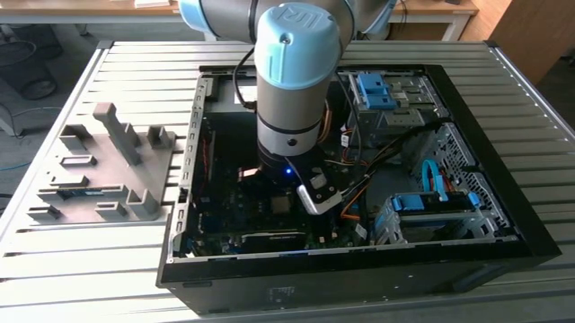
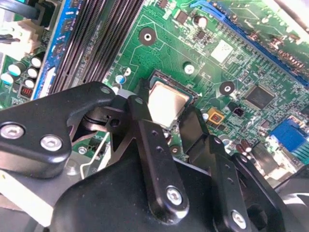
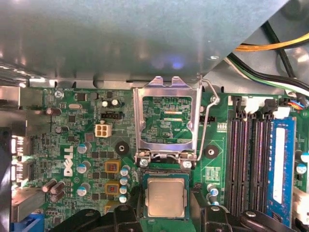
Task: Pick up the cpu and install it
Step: 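Place the cpu into insertion slot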
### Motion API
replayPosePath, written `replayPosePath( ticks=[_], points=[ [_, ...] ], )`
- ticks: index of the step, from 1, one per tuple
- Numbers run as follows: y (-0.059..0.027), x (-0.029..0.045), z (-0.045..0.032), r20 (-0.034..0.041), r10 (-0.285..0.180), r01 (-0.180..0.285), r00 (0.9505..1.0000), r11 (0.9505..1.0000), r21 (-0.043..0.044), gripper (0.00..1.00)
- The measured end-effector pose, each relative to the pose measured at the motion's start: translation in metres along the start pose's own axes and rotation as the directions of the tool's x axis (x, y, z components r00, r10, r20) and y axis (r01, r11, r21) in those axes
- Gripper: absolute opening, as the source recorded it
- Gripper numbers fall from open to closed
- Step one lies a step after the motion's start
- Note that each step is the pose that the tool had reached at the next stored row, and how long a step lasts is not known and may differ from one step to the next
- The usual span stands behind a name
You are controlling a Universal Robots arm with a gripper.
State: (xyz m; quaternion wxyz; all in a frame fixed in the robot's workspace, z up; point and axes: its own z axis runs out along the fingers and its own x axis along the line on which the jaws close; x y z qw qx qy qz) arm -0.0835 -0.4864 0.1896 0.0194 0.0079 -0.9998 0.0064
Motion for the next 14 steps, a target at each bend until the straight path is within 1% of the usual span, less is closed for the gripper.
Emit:
replayPosePath(
  ticks=[14],
  points=[
    [0.0, 0.0001, 0.0024, -0.0001, 0.0, 0.0, 1.0, 1.0, 0.0013, 0.52]
  ],
)
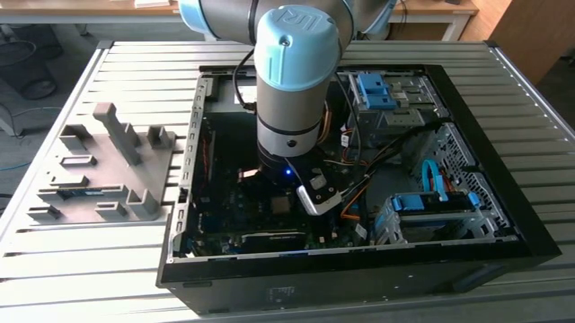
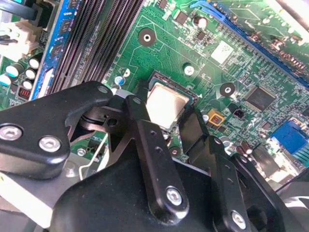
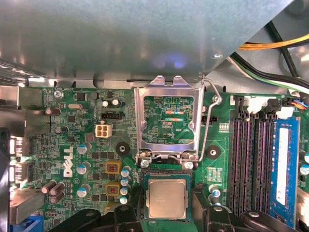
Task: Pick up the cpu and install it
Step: 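Place the cpu into insertion slot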
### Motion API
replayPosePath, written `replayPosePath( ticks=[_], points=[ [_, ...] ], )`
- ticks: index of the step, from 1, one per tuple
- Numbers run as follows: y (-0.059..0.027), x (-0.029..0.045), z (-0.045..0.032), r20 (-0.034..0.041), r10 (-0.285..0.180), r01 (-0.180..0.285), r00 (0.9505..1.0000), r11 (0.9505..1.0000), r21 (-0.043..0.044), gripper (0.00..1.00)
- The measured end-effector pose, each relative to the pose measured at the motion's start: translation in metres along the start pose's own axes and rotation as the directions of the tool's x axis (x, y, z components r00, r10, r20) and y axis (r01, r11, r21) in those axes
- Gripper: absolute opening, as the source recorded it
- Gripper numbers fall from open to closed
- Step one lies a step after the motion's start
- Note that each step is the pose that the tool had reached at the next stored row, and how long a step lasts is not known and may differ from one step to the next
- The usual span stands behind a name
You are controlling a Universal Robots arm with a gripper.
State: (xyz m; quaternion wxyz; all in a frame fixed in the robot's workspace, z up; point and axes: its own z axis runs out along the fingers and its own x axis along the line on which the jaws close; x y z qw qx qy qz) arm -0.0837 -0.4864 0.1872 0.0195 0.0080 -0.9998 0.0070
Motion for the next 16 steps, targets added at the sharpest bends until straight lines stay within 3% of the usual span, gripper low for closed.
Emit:
replayPosePath(
  ticks=[3, 16],
  points=[
    [0.0, -0.0002, 0.0, 0.0002, 0.0, 0.0, 1.0, 1.0, 0.0006, 0.47],
    [0.0001, 0.0001, -0.0013, 0.0002, 0.0, 0.0, 1.0, 1.0, 0.0013, 0.47]
  ],
)
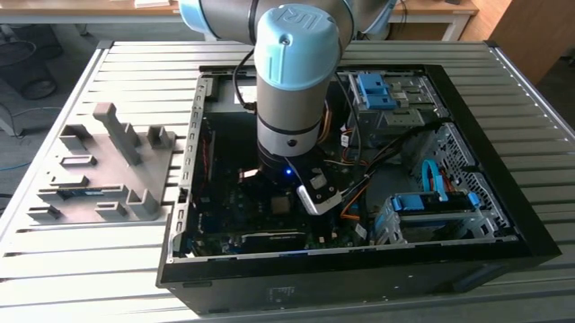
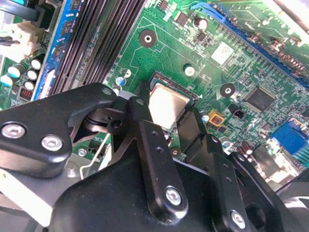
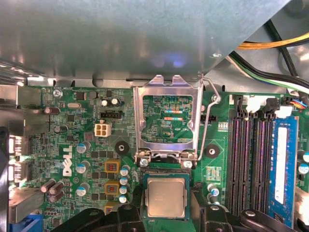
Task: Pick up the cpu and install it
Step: 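Place the cpu into insertion slot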
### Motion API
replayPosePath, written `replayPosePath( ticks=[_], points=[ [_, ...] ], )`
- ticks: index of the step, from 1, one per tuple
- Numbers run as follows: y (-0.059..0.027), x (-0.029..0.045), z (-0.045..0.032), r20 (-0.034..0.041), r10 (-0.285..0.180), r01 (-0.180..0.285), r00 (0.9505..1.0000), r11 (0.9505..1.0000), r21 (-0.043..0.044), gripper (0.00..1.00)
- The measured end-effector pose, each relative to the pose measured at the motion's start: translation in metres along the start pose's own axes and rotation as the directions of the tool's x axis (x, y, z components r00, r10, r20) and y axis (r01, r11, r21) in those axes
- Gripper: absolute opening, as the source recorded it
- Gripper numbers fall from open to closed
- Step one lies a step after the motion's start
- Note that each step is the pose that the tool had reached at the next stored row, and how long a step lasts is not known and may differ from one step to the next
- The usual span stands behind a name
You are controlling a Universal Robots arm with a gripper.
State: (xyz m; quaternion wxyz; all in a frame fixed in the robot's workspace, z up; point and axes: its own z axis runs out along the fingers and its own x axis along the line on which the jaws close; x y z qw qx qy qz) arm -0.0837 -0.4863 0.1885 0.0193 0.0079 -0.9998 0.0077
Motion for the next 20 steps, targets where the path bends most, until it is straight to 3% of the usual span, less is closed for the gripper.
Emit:
replayPosePath(
  ticks=[3, 12, 17, 20],
  points=[
    [-0.0001, 0.0003, -0.004, -0.0003, 0.0, 0.0, 1.0, 1.0, 0.0009, 0.47],
    [-0.0003, 0.0003, -0.0043, -0.0004, 0.004, -0.004, 1.0, 1.0, 0.0011, 0.47],
    [-0.0005, 0.0006, -0.0147, -0.0003, 0.004, -0.004, 1.0, 1.0, 0.0013, 0.47],
    [-0.0005, 0.0007, -0.0158, -0.0001, -0.004, 0.004, 1.0, 1.0, 0.0014, 0.47]
  ],
)
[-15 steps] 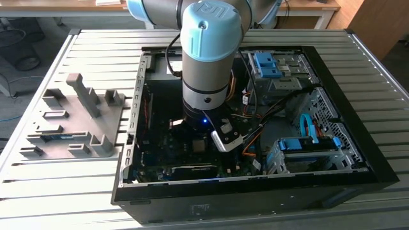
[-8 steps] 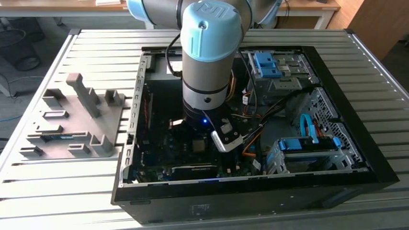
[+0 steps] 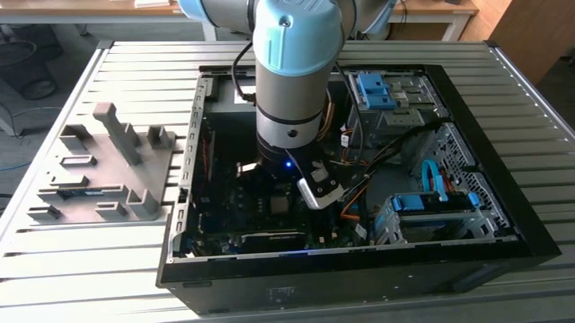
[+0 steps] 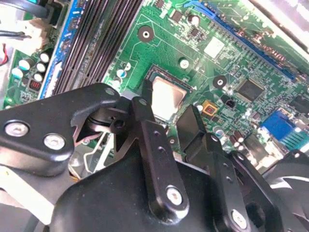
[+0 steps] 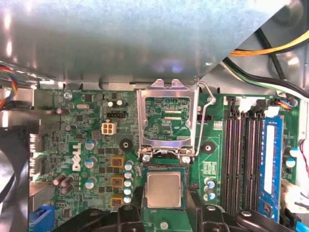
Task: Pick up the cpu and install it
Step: 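Place the cpu into insertion slot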
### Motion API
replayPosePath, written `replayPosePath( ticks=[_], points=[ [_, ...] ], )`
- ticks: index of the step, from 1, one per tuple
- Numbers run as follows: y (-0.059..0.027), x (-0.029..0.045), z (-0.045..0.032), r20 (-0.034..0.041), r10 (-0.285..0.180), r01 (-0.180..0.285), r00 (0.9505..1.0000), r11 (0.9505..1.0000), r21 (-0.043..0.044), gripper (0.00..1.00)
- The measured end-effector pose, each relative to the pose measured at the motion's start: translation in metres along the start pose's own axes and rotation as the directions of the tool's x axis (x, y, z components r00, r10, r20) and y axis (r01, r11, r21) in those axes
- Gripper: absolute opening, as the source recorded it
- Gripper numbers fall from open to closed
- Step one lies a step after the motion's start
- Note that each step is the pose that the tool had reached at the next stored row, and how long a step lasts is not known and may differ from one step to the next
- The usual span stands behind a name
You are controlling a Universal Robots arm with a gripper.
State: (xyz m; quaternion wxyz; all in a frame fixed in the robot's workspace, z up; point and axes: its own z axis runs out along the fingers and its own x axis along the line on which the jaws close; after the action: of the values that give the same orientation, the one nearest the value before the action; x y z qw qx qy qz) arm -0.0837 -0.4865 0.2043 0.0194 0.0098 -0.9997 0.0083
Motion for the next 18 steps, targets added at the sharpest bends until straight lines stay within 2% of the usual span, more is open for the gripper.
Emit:
replayPosePath(
  ticks=[4, 11, 18],
  points=[
    [0.0001, 0.0001, 0.0002, 0.0007, -0.047, 0.047, 0.9989, 0.9989, 0.0018, 0.47],
    [0.0018, 0.0, 0.0004, 0.0007, -0.048, 0.048, 0.9988, 0.9988, 0.0019, 0.47],
    [0.0028, -0.0001, 0.0058, -0.001, -0.048, 0.048, 0.9988, 0.9988, 0.002, 0.47]
  ],
)
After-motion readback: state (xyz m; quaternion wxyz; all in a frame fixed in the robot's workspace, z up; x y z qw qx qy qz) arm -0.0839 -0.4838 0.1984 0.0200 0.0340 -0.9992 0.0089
